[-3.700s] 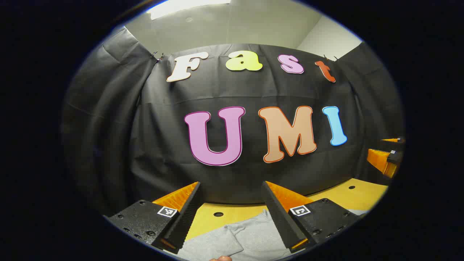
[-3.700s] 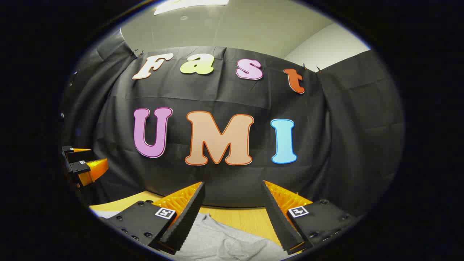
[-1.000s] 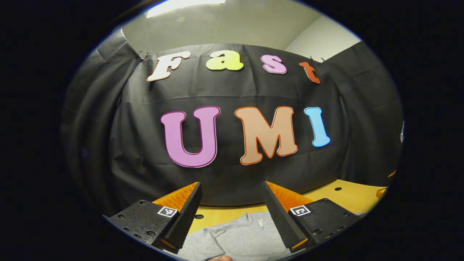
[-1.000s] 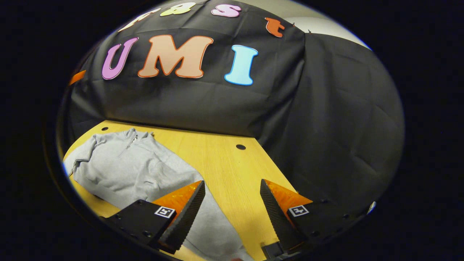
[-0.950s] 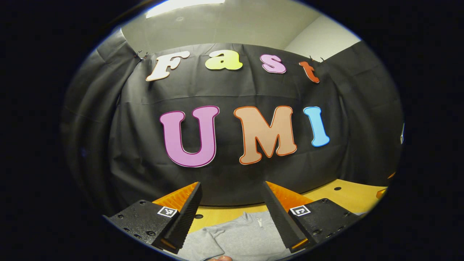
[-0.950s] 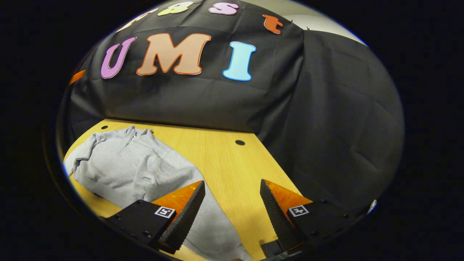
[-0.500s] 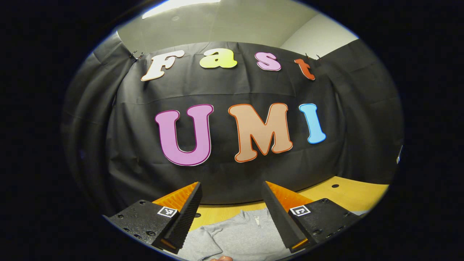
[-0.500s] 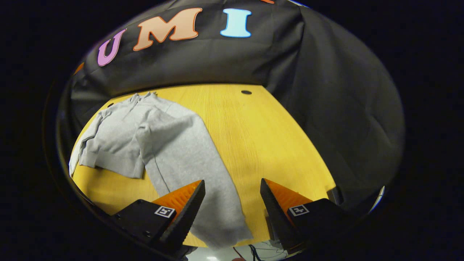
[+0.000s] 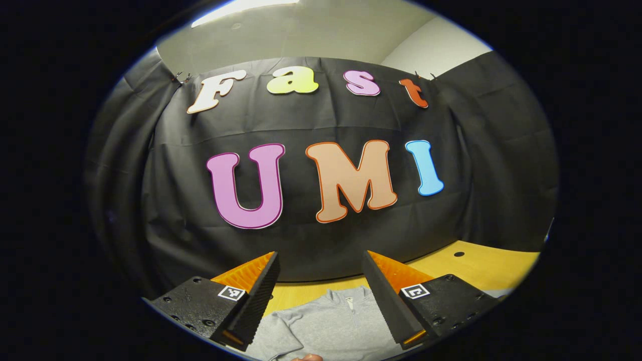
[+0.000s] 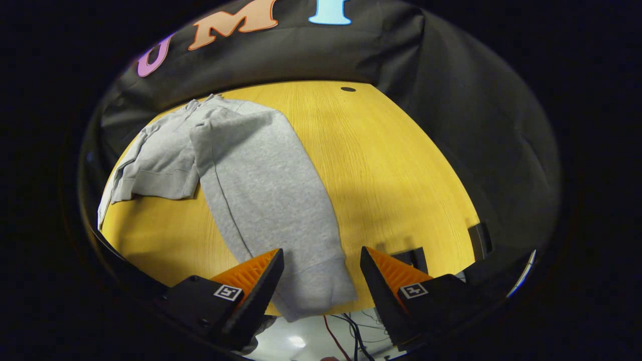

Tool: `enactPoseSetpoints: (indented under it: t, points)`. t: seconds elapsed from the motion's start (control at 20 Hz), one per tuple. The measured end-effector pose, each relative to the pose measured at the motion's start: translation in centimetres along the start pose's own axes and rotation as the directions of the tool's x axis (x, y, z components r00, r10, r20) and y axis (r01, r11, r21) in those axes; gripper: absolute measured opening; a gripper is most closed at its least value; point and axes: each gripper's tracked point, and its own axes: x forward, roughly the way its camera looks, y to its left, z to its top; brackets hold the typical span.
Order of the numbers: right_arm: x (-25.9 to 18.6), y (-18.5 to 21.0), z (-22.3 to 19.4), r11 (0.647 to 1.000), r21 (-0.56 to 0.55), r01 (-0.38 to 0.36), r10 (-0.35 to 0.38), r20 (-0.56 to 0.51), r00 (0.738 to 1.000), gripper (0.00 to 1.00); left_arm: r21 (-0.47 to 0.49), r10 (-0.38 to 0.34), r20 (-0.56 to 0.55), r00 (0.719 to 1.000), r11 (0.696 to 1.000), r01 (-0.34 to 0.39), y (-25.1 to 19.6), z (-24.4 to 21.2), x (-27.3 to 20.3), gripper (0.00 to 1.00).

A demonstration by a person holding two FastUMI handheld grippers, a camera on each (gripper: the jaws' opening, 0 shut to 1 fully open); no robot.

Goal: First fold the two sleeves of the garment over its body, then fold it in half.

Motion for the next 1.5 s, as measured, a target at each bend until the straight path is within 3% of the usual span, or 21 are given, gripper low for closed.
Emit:
enactPoseSetpoints:
  t: [0.2, 0.25, 0.3, 0.45, 0.6, 0.65, 0.75, 0.8, 0.85, 1.05, 1.5]
  points:
    - [0.3, 1.2, -2.0, 0.997, 0.041, -0.059, 0.062, -0.088, 0.994, 0.96, 0.002, 0.005, -0.003, 1.0, 1.0, -0.005, 0.1, -0.1, 0.0, 0.96]
    - [0.6, 1.2, -1.4, 0.997, 0.046, -0.061, 0.064, -0.071, 0.995, 0.92, 0.0, 0.004, -0.008, 1.0, 1.0, -0.004, 0.1, -0.1, 0.0, 0.96]
    - [0.5, 1.0, -1.8, 0.998, 0.048, -0.05, 0.054, -0.08, 0.995, 0.93, -0.001, 0.001, -0.012, 1.0, 1.0, -0.001, 0.0, -0.3, 0.1, 0.96]
    - [0.6, 1.0, -1.4, 0.997, 0.065, -0.038, 0.043, -0.078, 0.996, 0.68, 0.007, -0.001, -0.009, 1.0, 1.0, 0.001, 0.0, -0.2, 0.2, 0.96]
    - [0.7, 2.2, -1.4, 0.984, 0.163, -0.069, 0.089, -0.12, 0.989, 0.18, 0.006, -0.002, -0.004, 1.0, 1.0, 0.002, -0.1, -0.1, 0.3, 0.96]
    - [0.8, 2.0, -1.3, 0.981, 0.187, -0.06, 0.082, -0.117, 0.99, 0.07, 0.003, 0.001, -0.007, 1.0, 1.0, -0.001, 0.1, -0.2, 0.3, 0.96]
    - [0.8, 2.5, 0.1, 0.966, 0.253, -0.056, 0.078, -0.079, 0.994, 0.12, 0.006, 0.014, 0.002, 1.0, 1.0, -0.014, 0.8, 0.0, 0.3, 0.96]
    - [0.9, 2.6, 1.3, 0.96, 0.272, -0.06, 0.076, -0.046, 0.996, 0.07, 0.01, 0.018, 0.01, 1.0, 1.0, -0.018, 1.0, 0.1, 0.2, 0.96]
    - [0.9, 2.9, 2.0, 0.955, 0.289, -0.069, 0.082, -0.031, 0.996, 0.11, 0.013, 0.023, 0.012, 1.0, 1.0, -0.023, 1.3, 0.2, 0.2, 0.96]
    - [0.0, 4.7, 8.8, 0.944, 0.303, -0.13, 0.104, 0.099, 0.99, 0.12, 0.005, 0.044, 0.002, 0.999, 0.999, -0.044, 2.4, -0.2, -0.1, 0.96]
    - [-2.5, 10.5, 20.6, 0.911, 0.287, -0.296, 0.214, 0.285, 0.934, 0.11, 0.015, 0.128, -0.007, 0.992, 0.992, -0.127, 6.5, -0.6, -1.5, 0.96]
